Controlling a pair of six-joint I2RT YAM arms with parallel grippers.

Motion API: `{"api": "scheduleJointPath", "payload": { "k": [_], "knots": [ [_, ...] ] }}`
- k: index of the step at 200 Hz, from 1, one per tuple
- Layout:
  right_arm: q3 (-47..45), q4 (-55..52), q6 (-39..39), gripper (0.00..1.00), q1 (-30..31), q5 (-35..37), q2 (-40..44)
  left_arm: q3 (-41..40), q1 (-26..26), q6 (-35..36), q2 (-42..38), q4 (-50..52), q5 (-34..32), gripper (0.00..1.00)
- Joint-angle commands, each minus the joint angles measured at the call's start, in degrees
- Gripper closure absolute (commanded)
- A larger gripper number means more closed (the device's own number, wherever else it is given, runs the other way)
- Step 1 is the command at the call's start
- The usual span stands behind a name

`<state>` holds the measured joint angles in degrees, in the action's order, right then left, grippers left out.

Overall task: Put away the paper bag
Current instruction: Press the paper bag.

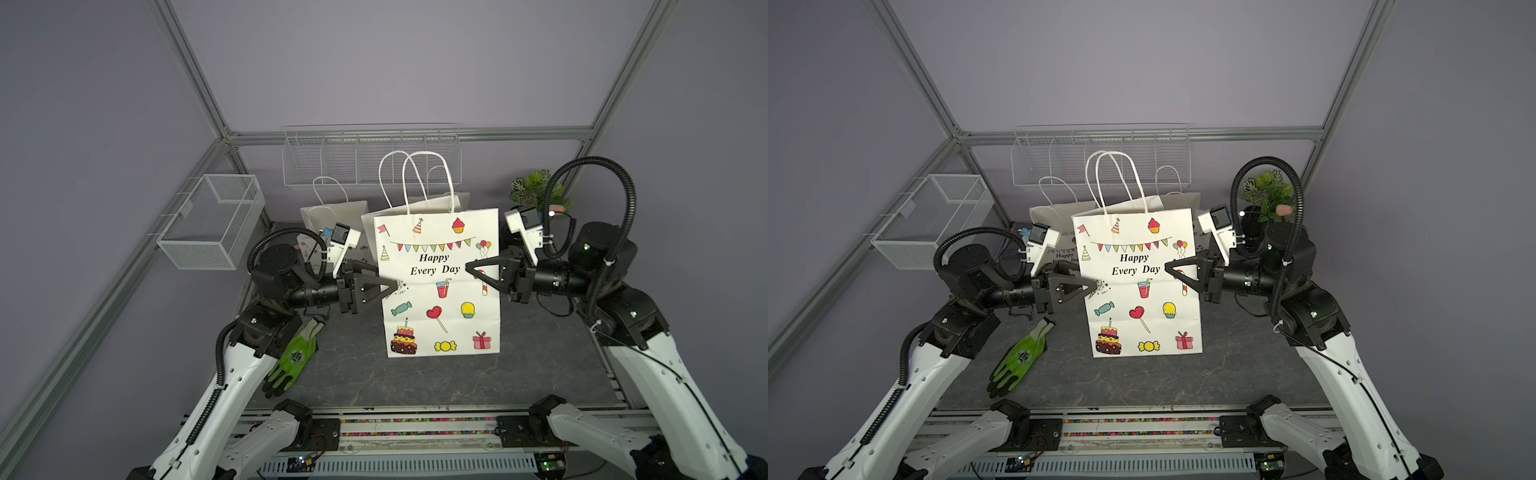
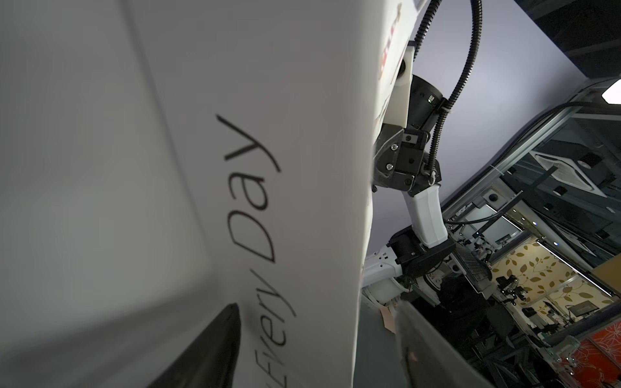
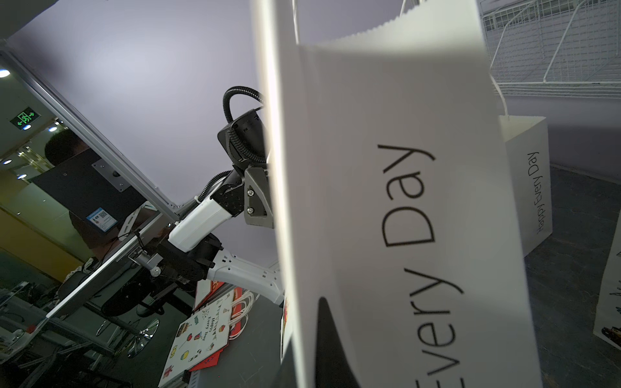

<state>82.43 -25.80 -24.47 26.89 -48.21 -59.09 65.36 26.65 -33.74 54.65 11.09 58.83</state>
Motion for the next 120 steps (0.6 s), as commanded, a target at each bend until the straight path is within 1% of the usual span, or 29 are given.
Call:
{"api": "scheduleJointPath", "payload": {
  "k": [1, 16, 62, 75, 91, 104, 120],
  "knots": [
    [-0.3, 1.4, 0.0, 0.93, 1.3, 0.5, -0.6, 1.0, 0.4, 0.5, -0.2, -0.3, -1.2, 0.38],
    [-0.3, 0.7, 0.8, 0.93, 2.3, 1.4, -0.7, 1.0, 0.4, 0.8, -0.6, 0.0, -1.4, 0.45],
    [-0.1, -3.7, 4.3, 0.93, 6.7, 4.9, -1.7, 2.6, 0.6, 2.1, -0.6, 2.2, -2.4, 0.61],
    [-0.1, -4.5, 4.9, 0.93, 7.4, 6.0, -1.7, 3.0, 0.5, 2.0, -0.5, 2.4, -2.3, 0.65],
    [0.1, -4.8, 5.3, 0.92, 7.9, 6.8, -1.5, 3.2, 0.5, 2.1, -0.7, 2.7, -2.2, 0.72],
    [0.4, -5.3, 5.6, 0.89, 8.1, 7.1, -1.4, 3.4, 0.5, 2.3, -0.9, 3.3, -1.9, 0.78],
    [0.6, -6.1, 6.2, 0.78, 8.1, 7.7, -1.0, 4.0, 0.6, 3.1, -1.3, 4.3, -1.2, 0.86]
  ]
}}
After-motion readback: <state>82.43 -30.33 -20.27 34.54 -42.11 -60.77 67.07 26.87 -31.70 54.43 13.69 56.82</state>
